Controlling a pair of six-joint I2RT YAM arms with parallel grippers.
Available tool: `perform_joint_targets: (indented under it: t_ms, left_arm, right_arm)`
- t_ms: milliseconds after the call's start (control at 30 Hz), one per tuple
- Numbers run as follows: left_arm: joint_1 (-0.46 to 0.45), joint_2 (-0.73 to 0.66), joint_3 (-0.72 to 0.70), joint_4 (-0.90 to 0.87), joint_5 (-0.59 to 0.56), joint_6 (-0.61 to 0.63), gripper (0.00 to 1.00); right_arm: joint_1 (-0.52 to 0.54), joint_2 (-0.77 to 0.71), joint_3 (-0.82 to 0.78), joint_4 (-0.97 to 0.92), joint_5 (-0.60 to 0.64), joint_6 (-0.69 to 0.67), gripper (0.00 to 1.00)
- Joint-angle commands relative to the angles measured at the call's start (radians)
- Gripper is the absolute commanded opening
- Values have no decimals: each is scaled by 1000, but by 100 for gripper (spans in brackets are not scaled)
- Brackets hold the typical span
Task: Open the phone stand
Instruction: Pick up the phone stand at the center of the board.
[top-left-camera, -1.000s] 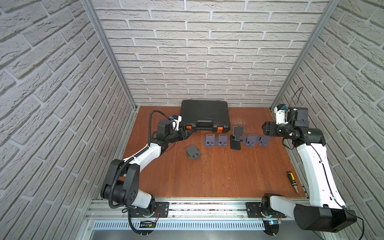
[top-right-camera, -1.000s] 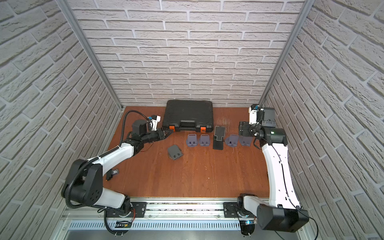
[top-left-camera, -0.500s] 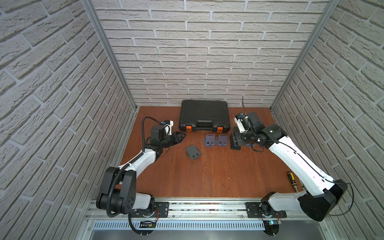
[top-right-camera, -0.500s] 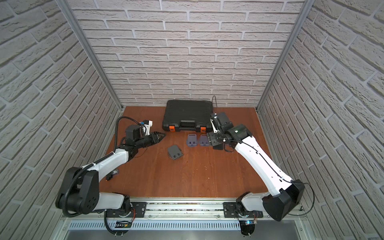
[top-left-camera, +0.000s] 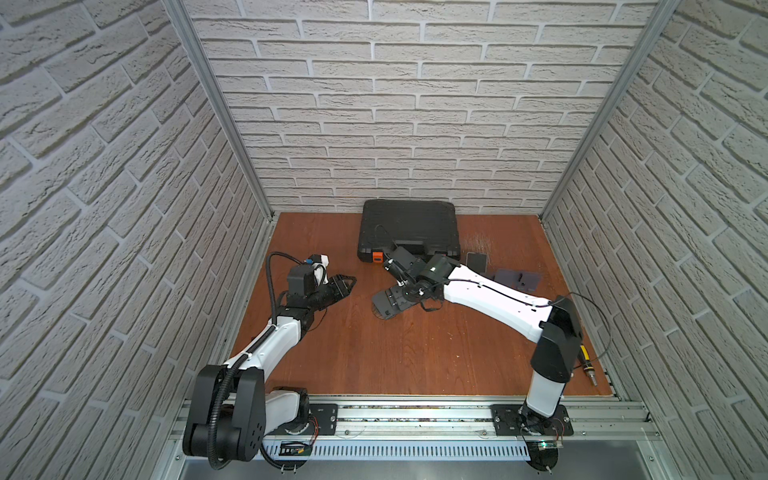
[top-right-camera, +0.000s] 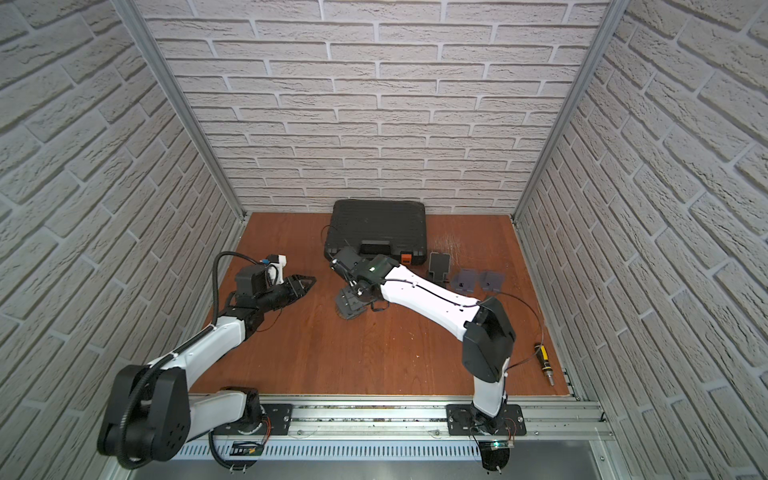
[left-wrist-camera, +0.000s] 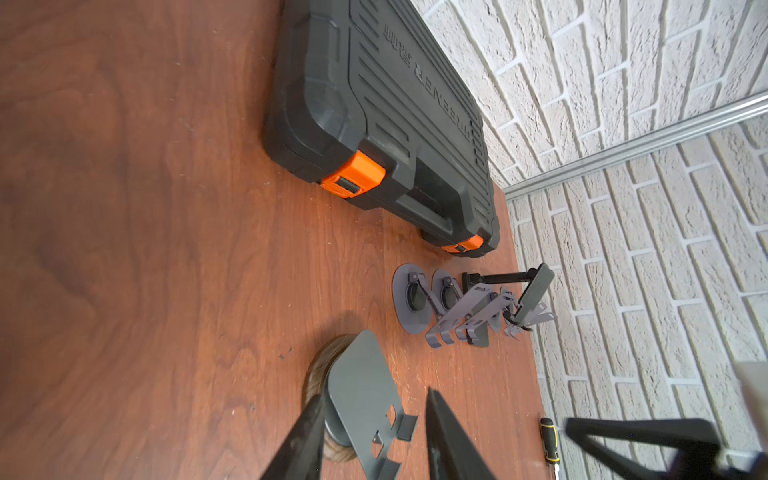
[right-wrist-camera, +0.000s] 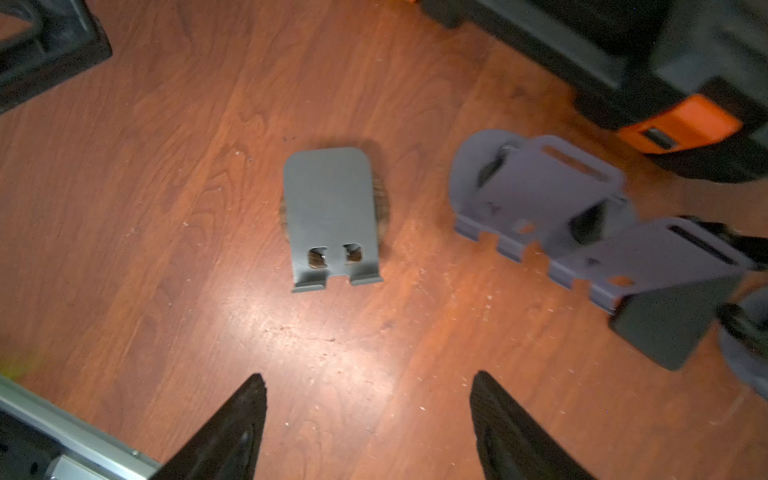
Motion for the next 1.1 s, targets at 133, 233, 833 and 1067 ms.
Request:
perform_joint_targets:
  t_ms: [133,233,833,1067]
  left_arm:
    - [55,-118,-70,-26,-27,-15,42]
    - [64,-135,-83,-19,-25,-20,42]
    - [71,-86,-92,44,-5,-34,42]
    - [72,-63,-87,60,3,-34,42]
  right_arm:
    - [14,177,120,29,-112,-5,82]
    - [8,233,157,12,-122,-15,83]
    - [-70,395,261,-16,-162,-31,84]
    - [-81,444,323,-34,-197,-43,84]
